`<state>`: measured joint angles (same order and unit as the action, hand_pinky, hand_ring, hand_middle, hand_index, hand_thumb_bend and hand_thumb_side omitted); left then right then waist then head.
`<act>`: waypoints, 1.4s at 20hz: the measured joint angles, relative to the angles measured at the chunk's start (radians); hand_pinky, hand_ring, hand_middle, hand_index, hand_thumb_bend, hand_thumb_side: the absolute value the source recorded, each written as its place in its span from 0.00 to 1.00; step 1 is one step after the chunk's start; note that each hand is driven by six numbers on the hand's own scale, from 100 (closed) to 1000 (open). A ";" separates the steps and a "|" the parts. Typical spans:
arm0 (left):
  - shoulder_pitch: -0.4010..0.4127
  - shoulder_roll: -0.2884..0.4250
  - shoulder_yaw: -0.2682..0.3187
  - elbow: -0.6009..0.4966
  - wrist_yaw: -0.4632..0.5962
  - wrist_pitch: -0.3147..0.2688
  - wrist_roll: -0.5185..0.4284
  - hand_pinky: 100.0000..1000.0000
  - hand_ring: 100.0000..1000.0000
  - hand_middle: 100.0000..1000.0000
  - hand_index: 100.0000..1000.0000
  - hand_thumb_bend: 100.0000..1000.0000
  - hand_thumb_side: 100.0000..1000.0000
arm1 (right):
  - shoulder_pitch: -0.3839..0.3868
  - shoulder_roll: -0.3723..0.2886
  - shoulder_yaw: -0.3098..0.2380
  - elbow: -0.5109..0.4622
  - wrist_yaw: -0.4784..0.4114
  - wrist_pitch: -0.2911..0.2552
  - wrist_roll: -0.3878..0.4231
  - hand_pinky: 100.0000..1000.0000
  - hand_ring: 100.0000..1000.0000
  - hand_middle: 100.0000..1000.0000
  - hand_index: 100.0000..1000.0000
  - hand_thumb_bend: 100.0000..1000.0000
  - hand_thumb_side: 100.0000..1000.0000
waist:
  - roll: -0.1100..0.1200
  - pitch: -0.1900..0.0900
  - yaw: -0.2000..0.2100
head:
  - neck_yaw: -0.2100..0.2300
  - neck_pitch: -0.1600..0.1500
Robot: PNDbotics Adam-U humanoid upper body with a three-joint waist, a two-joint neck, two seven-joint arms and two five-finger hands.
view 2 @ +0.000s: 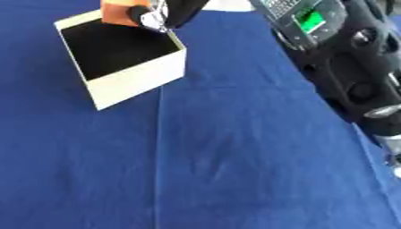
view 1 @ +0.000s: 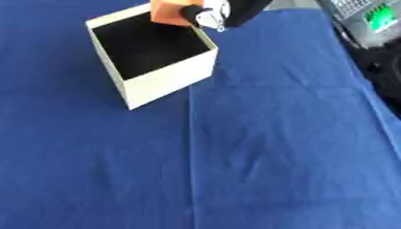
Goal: Pick up objects on the table and place them in the box.
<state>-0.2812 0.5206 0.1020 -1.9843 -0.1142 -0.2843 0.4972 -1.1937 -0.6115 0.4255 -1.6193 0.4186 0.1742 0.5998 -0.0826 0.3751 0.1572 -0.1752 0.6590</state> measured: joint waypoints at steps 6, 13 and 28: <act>-0.014 0.000 -0.001 0.000 0.000 -0.001 -0.001 0.52 0.51 0.58 0.62 0.52 0.83 | -0.031 0.026 -0.021 0.061 0.023 -0.010 -0.015 0.69 0.64 0.39 0.63 0.00 0.00 | -0.017 0.016 0.050 | -0.026 -0.011; -0.029 0.000 -0.006 0.000 0.008 -0.005 -0.008 0.52 0.51 0.58 0.62 0.52 0.83 | -0.093 0.172 -0.050 0.225 0.124 0.044 -0.043 0.68 0.64 0.38 0.62 0.00 0.00 | -0.036 0.019 0.093 | -0.067 -0.027; -0.037 0.000 -0.007 0.000 0.014 -0.007 -0.012 0.52 0.51 0.58 0.62 0.51 0.83 | -0.122 0.281 -0.098 0.558 0.268 -0.130 -0.159 0.67 0.64 0.38 0.61 0.00 0.00 | -0.048 0.026 0.123 | -0.085 -0.028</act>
<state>-0.3179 0.5202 0.0954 -1.9843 -0.1007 -0.2909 0.4850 -1.3159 -0.3301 0.3276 -1.0609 0.6870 0.0439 0.4404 -0.1309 0.4011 0.2801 -0.2603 0.6311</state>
